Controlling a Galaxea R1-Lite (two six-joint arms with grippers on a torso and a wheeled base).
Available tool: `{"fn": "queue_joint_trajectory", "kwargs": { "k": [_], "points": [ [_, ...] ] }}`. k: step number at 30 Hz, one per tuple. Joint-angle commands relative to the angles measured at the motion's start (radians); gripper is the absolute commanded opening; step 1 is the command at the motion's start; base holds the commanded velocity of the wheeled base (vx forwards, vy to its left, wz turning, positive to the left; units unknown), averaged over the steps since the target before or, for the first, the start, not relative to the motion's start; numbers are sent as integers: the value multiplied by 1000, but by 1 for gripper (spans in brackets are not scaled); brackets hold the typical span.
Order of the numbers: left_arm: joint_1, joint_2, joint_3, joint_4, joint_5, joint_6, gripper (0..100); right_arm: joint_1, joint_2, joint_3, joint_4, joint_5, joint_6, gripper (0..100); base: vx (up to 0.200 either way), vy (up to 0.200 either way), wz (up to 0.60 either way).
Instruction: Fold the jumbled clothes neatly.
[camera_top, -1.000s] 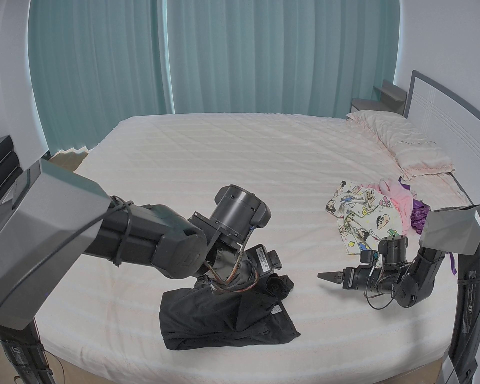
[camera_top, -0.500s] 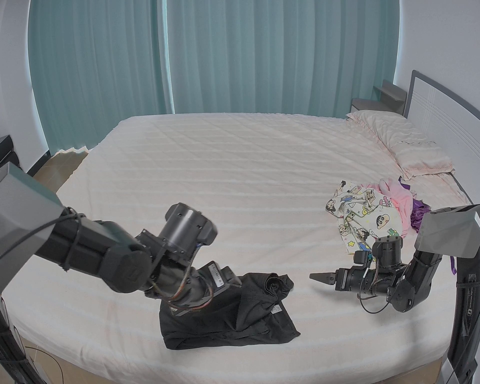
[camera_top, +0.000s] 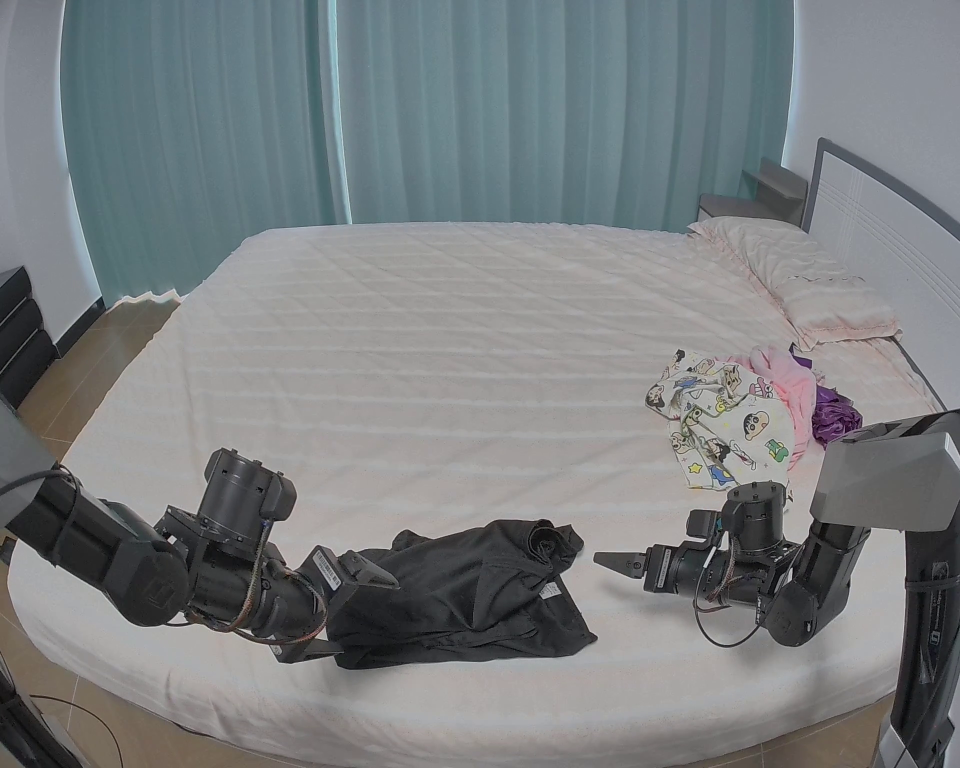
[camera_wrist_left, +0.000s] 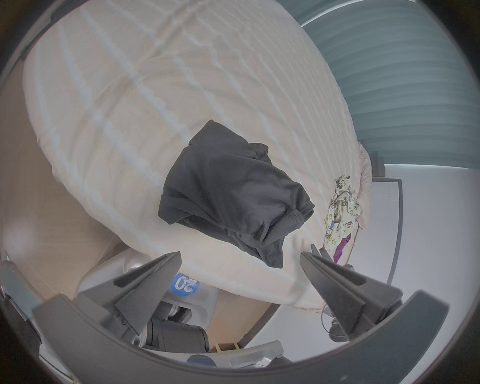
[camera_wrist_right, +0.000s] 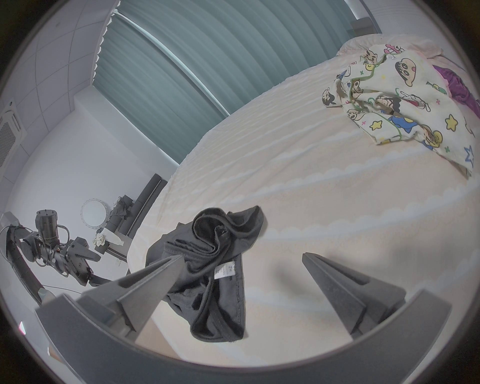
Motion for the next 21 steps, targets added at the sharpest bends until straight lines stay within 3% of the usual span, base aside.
{"fn": "queue_joint_trajectory", "kwargs": {
  "k": [1,5,11,17,21],
  "points": [
    [98,-13,45,-32,-113,0,100,14,-6,19,-14,0,-7,100,0,200,0],
    [173,-6,85,-79,-192,6,100,29,5,31,-57,-3,-7,100,0,200,0],
    [202,12,113,-179,-199,15,100,41,1,39,-68,-11,-9,100,0,200,0],
    [222,52,117,-223,-189,17,100,73,26,26,-91,-97,-13,100,0,200,0],
    [222,50,131,-228,-189,17,100,95,29,23,-132,-143,-18,100,0,0,0]
  ]
}}
